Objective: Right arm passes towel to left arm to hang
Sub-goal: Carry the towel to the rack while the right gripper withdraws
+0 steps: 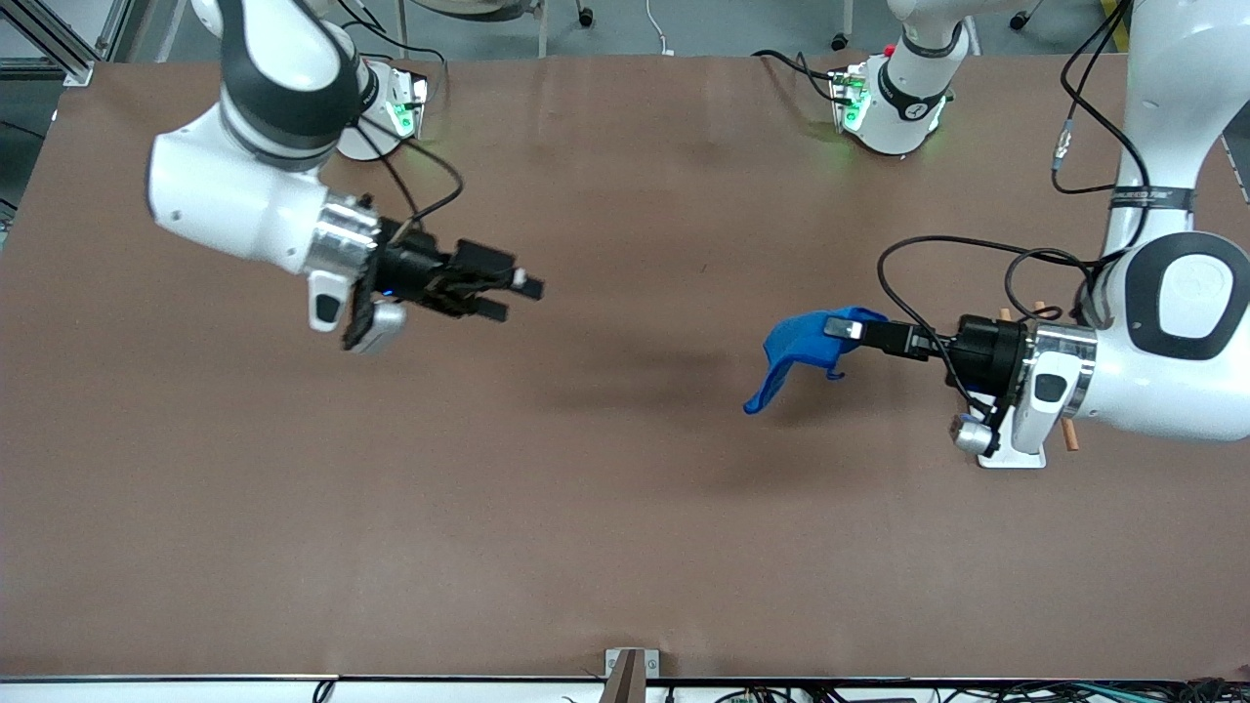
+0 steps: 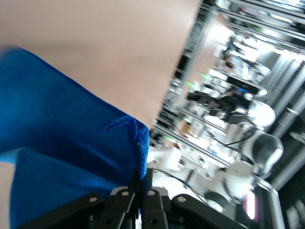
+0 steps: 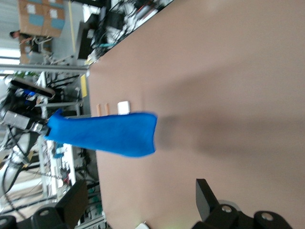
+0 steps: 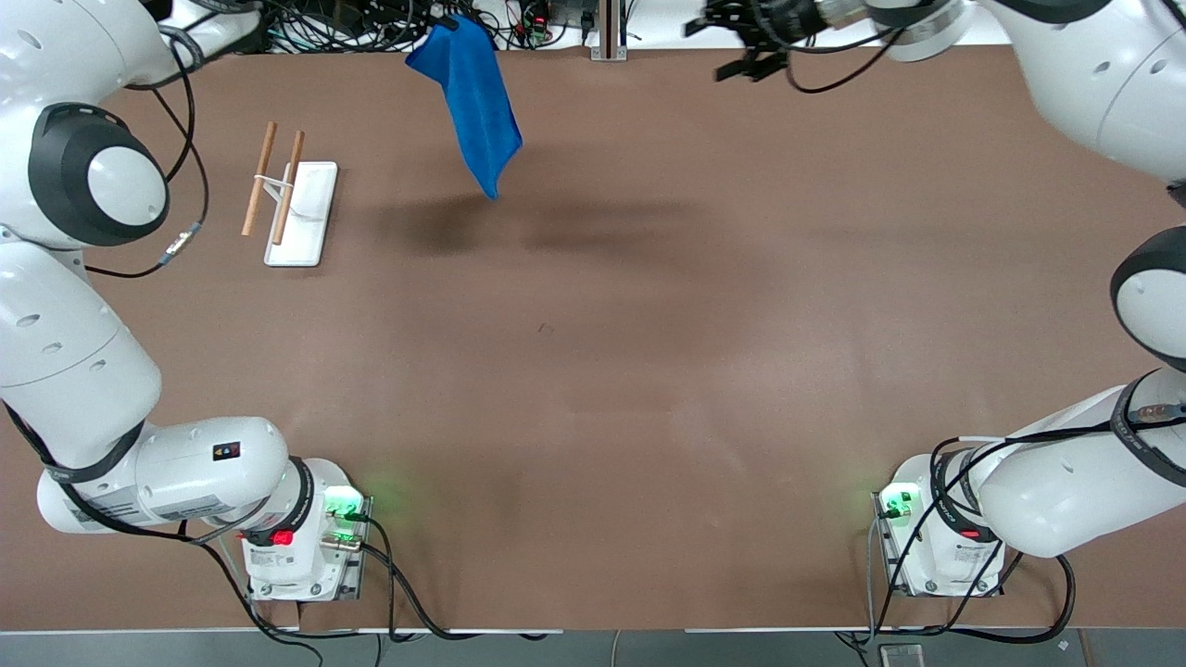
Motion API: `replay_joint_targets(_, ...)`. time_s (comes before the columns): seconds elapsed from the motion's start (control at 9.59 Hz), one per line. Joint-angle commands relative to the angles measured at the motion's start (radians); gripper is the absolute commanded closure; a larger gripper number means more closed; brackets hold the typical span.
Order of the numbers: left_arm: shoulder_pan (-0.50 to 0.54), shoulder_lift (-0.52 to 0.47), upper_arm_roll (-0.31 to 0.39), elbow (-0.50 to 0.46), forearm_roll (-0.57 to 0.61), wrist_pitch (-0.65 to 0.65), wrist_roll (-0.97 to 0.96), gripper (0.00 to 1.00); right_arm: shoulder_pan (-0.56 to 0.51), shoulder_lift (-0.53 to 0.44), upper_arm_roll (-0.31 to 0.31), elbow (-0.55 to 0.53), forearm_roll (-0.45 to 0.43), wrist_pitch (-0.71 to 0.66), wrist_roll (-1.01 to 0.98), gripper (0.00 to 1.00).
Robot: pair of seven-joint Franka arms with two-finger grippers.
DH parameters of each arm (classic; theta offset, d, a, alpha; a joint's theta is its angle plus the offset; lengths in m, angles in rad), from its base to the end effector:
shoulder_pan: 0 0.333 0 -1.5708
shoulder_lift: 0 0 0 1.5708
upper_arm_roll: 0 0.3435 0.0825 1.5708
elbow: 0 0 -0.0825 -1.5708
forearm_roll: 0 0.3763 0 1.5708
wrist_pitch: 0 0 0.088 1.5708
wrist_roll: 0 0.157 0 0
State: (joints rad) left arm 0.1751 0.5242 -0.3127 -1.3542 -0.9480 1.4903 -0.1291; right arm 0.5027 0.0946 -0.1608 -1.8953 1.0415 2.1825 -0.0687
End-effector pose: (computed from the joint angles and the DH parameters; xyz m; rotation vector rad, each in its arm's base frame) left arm 0.6530 -0.1772 0.4733 2.0247 0.1145 -0.5403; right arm 0.5642 0.2752 0.4871 -2.2369 0.1549 -0.0666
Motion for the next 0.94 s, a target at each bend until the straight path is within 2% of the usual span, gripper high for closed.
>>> replay_joint_targets(0.0, -0.025, -0.004, 0.02, 0.056, 0.293, 0.015, -0.093, 1.0, -0.157, -0.068, 0.015, -0.048, -0.186, -0.144, 0.004, 0.0)
replay_joint_targets(0.21, -0.031, -0.047, 0.011, 0.067, 0.621, 0.013, -0.112, 1.0, -0.283, -0.093, 0.015, -0.033, -0.462, -0.237, 0.004, 0.0)
replay_joint_targets(0.31, -0.038, -0.059, -0.005, 0.067, 0.796, 0.005, -0.169, 1.0, -0.323, -0.11, 0.014, -0.033, -0.568, -0.259, 0.004, 0.0)
replay_joint_targets(0.42, -0.055, -0.085, -0.009, 0.066, 0.907, 0.005, -0.29, 0.97, -0.364, -0.122, 0.015, -0.028, -0.665, -0.277, 0.004, 0.0)
replay_joint_targets(0.63, -0.019, -0.105, 0.006, 0.066, 0.969, 0.004, -0.301, 0.95, -0.417, -0.148, 0.015, -0.004, -0.861, -0.317, 0.006, 0.0)
replay_joint_targets(0.83, 0.02, -0.101, 0.006, 0.043, 1.032, -0.008, -0.334, 0.95, -0.466, -0.205, 0.015, -0.001, -0.943, -0.381, 0.006, 0.0)
